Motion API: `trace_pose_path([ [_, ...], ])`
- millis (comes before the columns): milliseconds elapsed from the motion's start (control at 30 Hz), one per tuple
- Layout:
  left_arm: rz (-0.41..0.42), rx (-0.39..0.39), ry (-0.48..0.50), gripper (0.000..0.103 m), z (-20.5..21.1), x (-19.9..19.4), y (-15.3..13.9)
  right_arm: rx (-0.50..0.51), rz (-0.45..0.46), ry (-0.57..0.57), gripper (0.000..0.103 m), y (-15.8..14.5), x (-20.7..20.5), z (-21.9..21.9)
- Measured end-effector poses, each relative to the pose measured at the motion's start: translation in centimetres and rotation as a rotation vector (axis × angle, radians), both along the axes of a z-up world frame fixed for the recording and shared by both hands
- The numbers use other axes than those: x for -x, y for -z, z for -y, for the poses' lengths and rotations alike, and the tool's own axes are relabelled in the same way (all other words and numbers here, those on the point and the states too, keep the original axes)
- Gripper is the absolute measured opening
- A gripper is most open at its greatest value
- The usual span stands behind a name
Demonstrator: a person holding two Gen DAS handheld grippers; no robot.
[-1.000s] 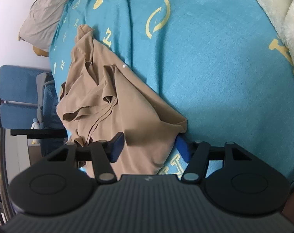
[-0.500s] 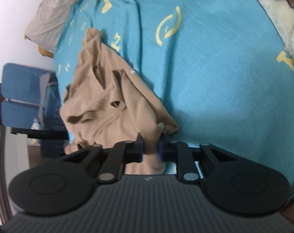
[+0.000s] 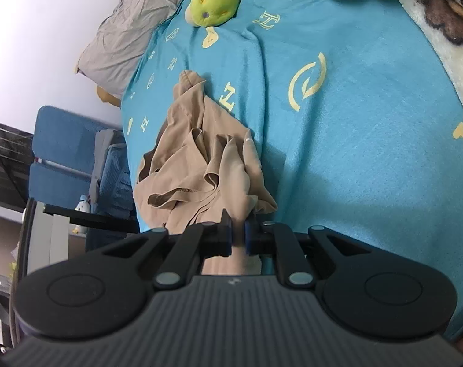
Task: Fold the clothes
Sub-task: 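Grasp the bunched shirt with both grippers and lift it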
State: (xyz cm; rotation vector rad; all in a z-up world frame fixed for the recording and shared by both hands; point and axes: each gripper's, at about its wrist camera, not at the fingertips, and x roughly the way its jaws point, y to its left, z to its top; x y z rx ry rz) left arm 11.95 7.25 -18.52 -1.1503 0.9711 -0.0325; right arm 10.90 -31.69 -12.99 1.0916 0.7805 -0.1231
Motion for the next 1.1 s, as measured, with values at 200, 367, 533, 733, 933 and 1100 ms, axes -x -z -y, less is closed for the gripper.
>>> trace_pose_path([
  [200,0.224,-0.052,-0.022,0.004,0.4,0.9,-4.0,-0.024,0.046,0.007,0.009,-1.6,0.7,0.3],
  [367,0.378,-0.092,-0.005,0.004,0.9,3.0,-8.8,-0.003,0.114,-0.003,0.009,-4.8,3.1,0.4],
  [533,0.446,-0.148,0.016,0.004,1.6,8.4,-13.0,0.024,0.162,-0.01,0.009,-7.2,7.0,0.5],
  [733,0.463,-0.112,-0.005,0.004,1.4,15.7,-16.3,0.045,0.197,-0.029,0.009,-10.5,12.7,0.9],
  [933,0.424,-0.159,0.008,0.004,1.8,13.6,-18.1,0.038,0.178,0.0,0.009,-11.5,11.2,1.4],
  [1100,0.361,-0.207,-0.011,0.004,2.2,6.7,-17.2,0.036,0.129,-0.011,0.01,-10.5,4.3,1.4],
])
